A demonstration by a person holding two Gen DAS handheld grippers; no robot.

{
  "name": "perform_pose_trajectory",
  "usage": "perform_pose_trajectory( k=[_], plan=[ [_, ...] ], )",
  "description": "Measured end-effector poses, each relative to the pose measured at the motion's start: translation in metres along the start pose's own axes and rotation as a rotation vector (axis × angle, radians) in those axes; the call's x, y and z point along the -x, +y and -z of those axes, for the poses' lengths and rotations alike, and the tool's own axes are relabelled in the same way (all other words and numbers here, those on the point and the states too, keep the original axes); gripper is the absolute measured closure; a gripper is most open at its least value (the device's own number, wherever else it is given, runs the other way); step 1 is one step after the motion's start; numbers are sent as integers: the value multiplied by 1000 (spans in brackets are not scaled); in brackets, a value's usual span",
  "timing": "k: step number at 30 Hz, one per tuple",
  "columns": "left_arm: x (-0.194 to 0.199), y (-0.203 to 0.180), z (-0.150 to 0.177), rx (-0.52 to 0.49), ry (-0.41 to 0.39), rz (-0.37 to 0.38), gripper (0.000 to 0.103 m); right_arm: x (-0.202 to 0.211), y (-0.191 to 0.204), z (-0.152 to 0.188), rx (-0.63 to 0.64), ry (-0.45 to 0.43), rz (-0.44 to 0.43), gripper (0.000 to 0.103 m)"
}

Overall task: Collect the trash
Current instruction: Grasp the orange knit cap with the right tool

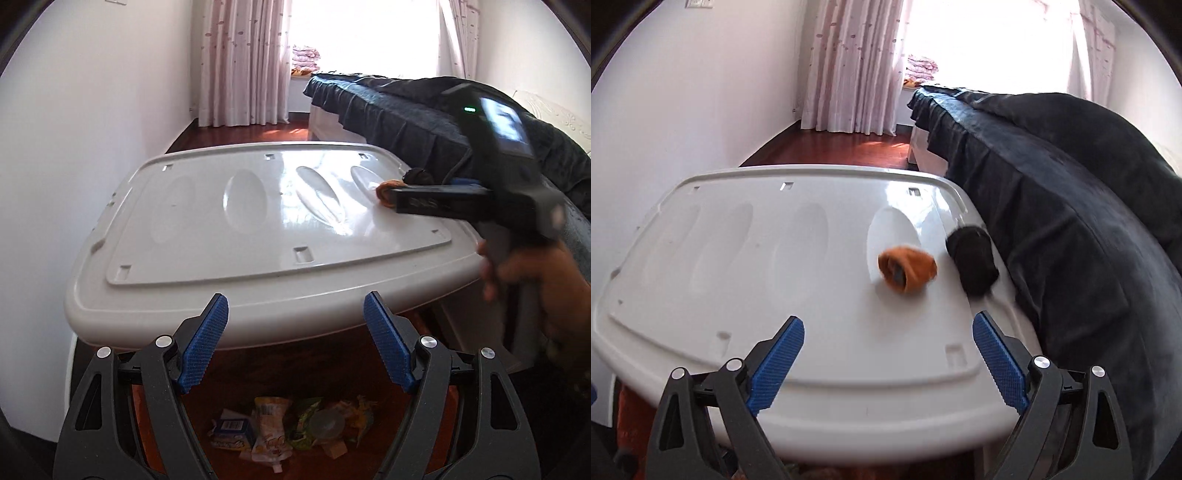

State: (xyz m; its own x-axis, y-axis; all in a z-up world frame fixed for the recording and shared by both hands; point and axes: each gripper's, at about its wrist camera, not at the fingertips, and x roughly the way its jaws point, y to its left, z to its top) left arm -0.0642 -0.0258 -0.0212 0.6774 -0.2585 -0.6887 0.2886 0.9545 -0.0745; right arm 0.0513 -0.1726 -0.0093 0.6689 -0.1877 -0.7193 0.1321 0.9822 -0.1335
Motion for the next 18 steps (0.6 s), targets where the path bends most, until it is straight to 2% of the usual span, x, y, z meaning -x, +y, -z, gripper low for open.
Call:
perform_pose_trajectory(
  k=[7,12,15,17,18],
  plan=[
    [-15,-4,-7,-2,8,9,29,-71,-2,-38,25,53,20,12],
    [-25,-1,-3,9,37,5,29,-109,-8,-45,37,124,54,13],
    [-30,-3,-2,12,48,4,29,-121,-10,-43,44,169,46,25],
    [-32,-4,-1,12,52,6,29,-130,-12,-41,46,210,36,42],
    [-33,-4,-3,12,54,6,29,-132,-13,-40,38,214,23,46]
  ],
)
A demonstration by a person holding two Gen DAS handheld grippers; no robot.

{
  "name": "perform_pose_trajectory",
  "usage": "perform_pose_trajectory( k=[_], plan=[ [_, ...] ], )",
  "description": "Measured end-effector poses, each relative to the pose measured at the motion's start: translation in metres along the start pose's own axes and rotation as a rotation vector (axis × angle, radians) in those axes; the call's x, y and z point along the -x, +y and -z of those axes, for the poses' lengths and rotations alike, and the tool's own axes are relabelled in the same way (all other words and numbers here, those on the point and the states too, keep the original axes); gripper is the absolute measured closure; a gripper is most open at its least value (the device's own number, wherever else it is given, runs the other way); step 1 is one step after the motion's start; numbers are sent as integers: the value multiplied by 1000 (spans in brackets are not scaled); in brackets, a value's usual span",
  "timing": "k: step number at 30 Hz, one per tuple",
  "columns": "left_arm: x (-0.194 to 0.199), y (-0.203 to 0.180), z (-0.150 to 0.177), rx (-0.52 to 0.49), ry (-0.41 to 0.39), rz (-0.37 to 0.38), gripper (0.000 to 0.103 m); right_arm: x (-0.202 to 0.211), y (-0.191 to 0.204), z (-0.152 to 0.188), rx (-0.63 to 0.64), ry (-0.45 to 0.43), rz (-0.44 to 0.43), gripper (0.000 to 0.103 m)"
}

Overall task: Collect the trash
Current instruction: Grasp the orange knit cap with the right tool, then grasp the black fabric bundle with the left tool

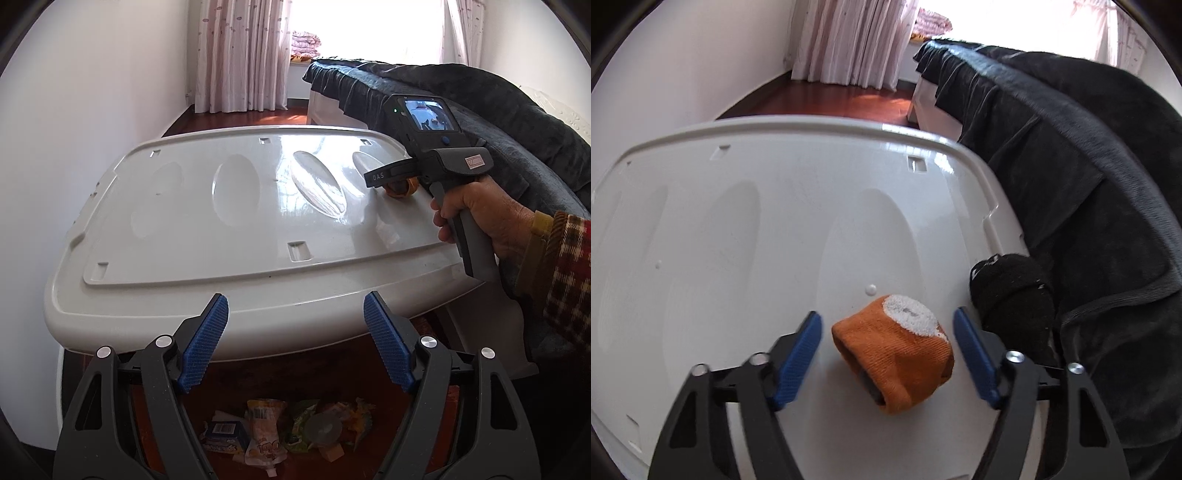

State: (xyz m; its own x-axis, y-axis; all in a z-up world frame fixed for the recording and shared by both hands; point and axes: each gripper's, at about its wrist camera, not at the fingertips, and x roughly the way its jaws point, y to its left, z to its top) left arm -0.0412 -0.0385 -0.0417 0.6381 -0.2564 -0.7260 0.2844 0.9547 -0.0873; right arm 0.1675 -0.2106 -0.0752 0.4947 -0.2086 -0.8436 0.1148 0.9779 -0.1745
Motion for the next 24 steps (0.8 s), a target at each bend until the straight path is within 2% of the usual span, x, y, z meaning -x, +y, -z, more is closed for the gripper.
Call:
perform_pose_trajectory(
  k=[1,2,5,8,15,20,24],
  plan=[
    [-1,0,0,2,1,1,29,1,-1,1,-9,-7,-2,50],
    [-3,1,-2,3,3,2,29,0,-2,2,-9,-6,-9,60],
    [-4,0,-2,3,8,4,29,10,-1,7,-7,-33,-24,70],
    [-4,0,-4,-1,9,-1,29,28,-2,12,-32,-61,-77,71],
    [-11,-15,-21,-18,11,2,29,104,-20,14,-23,-186,-92,70],
    [-27,-45,-54,-48,-9,12,29,174,-58,23,-81,-284,-47,70],
    [-47,-74,-87,-66,-47,34,29,212,-93,33,-122,-349,44,70]
  ],
)
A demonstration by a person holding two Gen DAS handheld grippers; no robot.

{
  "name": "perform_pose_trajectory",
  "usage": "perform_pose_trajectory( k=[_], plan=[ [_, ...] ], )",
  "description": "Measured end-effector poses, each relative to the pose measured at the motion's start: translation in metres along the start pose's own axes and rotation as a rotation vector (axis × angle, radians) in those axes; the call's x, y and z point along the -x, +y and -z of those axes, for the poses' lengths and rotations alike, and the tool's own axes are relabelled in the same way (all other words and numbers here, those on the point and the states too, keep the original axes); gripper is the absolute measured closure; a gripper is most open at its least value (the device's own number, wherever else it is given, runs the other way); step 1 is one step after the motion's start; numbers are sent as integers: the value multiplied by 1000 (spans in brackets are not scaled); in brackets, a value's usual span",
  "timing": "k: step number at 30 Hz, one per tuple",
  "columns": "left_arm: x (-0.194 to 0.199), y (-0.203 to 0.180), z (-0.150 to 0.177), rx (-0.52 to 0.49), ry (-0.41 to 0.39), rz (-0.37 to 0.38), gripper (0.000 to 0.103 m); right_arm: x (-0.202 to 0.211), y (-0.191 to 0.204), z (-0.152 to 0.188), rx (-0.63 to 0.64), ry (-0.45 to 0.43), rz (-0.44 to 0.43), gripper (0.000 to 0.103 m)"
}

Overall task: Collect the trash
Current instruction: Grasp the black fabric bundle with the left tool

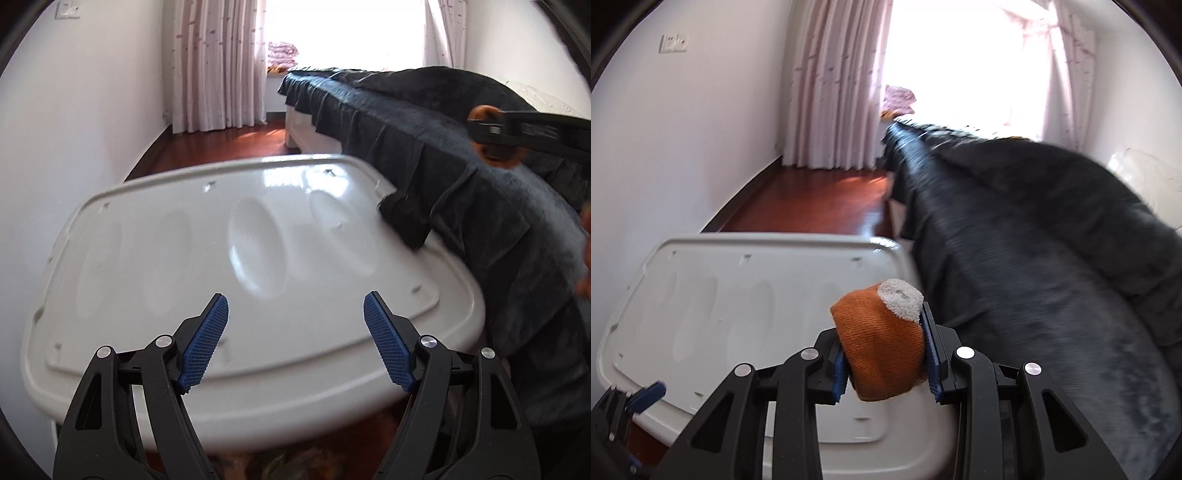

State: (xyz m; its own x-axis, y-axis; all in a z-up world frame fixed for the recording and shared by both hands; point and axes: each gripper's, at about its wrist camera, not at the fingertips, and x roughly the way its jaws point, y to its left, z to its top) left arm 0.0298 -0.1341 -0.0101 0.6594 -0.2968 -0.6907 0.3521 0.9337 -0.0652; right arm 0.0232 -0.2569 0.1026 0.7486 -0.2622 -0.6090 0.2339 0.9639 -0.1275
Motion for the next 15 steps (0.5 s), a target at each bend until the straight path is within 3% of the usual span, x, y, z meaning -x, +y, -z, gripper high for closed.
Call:
perform_pose_trajectory(
  k=[3,8,15],
  plan=[
    [-28,-28,-24,-30,-5,19,29,14,-24,1,-30,-32,63,70],
    [-85,-74,-51,-37,51,38,29,11,-47,5,-81,-50,81,70],
    [-147,-109,-73,51,86,25,29,-7,-61,11,-107,-21,62,70]
  ],
)
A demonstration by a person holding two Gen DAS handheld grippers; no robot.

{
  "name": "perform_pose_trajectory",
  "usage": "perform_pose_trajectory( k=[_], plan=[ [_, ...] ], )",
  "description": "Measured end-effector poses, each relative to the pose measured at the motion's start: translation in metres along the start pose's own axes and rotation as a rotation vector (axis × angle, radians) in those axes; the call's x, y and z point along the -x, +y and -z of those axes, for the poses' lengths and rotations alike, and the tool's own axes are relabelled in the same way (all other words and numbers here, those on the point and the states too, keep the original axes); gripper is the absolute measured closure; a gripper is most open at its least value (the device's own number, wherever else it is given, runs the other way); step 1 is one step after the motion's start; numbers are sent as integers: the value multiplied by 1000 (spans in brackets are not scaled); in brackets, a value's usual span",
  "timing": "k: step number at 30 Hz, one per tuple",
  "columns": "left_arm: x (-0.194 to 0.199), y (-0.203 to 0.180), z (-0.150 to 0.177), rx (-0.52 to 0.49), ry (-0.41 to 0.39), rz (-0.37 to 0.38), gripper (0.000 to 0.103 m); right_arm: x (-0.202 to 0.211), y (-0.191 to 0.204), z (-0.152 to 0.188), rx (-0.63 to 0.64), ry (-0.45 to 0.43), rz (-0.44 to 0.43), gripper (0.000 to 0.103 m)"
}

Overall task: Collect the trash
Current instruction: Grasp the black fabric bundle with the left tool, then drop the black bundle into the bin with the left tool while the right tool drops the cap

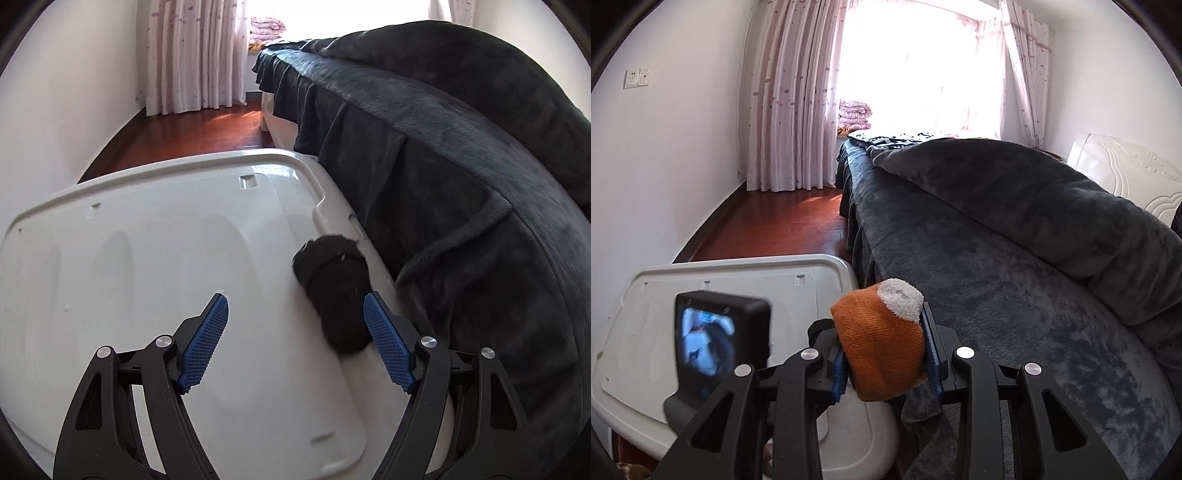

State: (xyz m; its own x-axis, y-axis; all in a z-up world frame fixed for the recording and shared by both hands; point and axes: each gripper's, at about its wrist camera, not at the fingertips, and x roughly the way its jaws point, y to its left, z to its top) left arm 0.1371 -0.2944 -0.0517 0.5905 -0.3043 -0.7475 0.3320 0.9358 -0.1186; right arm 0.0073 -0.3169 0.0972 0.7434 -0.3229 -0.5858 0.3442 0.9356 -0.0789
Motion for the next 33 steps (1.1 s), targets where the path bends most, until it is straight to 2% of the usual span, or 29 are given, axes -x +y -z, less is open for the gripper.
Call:
perform_pose_trajectory(
  k=[5,8,12,15,16,27,33],
  plan=[
    [-29,-12,-10,22,-4,-29,29,-6,-3,2,-14,9,-18,70],
    [-37,-19,-12,-4,-18,-42,29,-3,-4,2,-19,2,-19,70],
    [-52,-21,-12,-18,9,-56,32,-3,-6,3,-24,4,-23,70],
    [-56,-25,-13,-48,15,-42,48,-2,-3,3,-15,4,-27,70],
    [-55,-29,-13,-69,18,-33,56,-2,-1,3,-12,4,-29,70],
    [-40,-17,-6,-40,-3,-25,59,-6,-5,5,-27,10,-37,70],
    [-29,8,-5,-2,-5,-51,59,-4,1,5,-16,5,-39,70]
  ],
)
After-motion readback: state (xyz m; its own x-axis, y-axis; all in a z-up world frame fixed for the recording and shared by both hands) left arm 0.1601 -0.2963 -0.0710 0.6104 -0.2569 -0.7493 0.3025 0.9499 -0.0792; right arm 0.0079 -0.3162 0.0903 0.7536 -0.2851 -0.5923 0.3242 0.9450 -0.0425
